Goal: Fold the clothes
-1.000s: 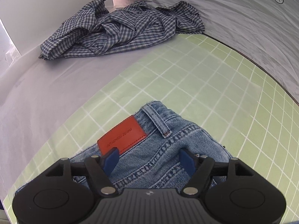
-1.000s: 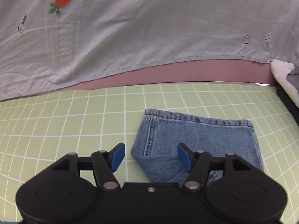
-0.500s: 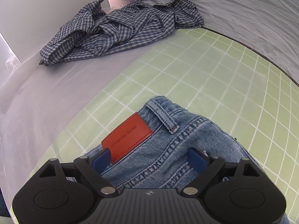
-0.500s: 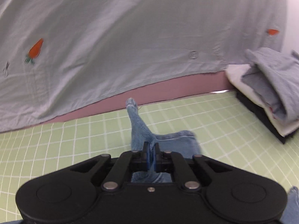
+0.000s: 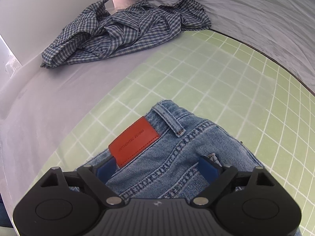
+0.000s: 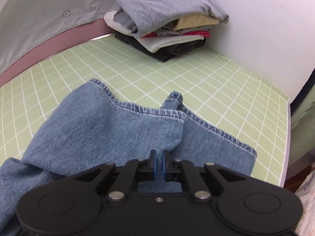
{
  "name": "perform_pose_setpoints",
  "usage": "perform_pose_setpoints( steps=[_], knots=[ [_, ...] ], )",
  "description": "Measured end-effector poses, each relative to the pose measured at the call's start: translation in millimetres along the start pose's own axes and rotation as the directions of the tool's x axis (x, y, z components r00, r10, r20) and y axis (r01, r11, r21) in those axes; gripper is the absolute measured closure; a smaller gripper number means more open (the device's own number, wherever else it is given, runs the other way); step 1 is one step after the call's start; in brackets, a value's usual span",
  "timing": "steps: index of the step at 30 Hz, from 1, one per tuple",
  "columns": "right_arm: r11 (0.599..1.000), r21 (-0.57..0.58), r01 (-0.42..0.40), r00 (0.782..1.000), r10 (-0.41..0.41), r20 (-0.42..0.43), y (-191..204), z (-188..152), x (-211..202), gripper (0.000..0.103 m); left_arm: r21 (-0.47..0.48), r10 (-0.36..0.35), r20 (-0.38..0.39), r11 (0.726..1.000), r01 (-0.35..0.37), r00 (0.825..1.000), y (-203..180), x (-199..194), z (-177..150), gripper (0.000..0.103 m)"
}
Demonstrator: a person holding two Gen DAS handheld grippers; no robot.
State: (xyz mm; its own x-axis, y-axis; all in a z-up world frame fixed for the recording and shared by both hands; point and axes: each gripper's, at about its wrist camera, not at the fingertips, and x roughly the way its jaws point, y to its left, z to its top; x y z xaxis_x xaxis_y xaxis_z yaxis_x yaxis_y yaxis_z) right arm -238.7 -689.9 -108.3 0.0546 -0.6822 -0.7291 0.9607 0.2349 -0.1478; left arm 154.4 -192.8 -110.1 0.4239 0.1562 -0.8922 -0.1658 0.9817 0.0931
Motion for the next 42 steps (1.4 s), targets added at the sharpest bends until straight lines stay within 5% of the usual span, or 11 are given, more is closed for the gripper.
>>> perform_pose_setpoints(
  steps=[3,9,13,17,20,32,38,42],
  knots=[
    [0.998,-0.050,-0.025,0.995,0.029,0.093,21,17,-10,0.064,0.001,-0.019,0.006,1.000,0.019,1.000,-2,-6,0,0.012],
    [0.971,-0.148,-0.186,0.975,0.201,0.093,82,51,0,0.049,0.010,-0.035,0.009,0.999,0.035,0.999,-20,-7,3,0.012],
    [0.969,-0.134,-0.209,0.978,0.209,-0.015,118,60,25,0.044,0.032,-0.046,0.006,0.998,0.046,0.999,-37,-3,2,0.012],
    [0.983,-0.142,-0.116,0.989,0.101,-0.105,126,56,50,0.043,0.032,-0.060,-0.015,0.998,0.061,0.998,-49,3,4,0.012],
    [0.989,-0.099,-0.110,0.983,0.093,-0.160,118,51,60,0.036,0.050,-0.056,-0.031,0.997,0.058,0.998,-58,7,3,0.012],
    [0.952,-0.230,-0.201,0.970,0.162,-0.178,130,42,55,0.023,0.068,-0.034,-0.017,0.997,0.035,0.999,-75,-2,2,0.010],
    [0.954,-0.220,-0.203,0.970,0.164,-0.181,126,41,59,0.028,0.067,-0.058,-0.047,0.996,0.062,0.997,-86,4,-7,0.011],
    [0.956,-0.181,-0.231,0.965,0.202,-0.164,111,42,59,0.081,0.087,-0.055,-0.039,0.994,0.058,0.998,-88,4,-14,0.031]
  ],
)
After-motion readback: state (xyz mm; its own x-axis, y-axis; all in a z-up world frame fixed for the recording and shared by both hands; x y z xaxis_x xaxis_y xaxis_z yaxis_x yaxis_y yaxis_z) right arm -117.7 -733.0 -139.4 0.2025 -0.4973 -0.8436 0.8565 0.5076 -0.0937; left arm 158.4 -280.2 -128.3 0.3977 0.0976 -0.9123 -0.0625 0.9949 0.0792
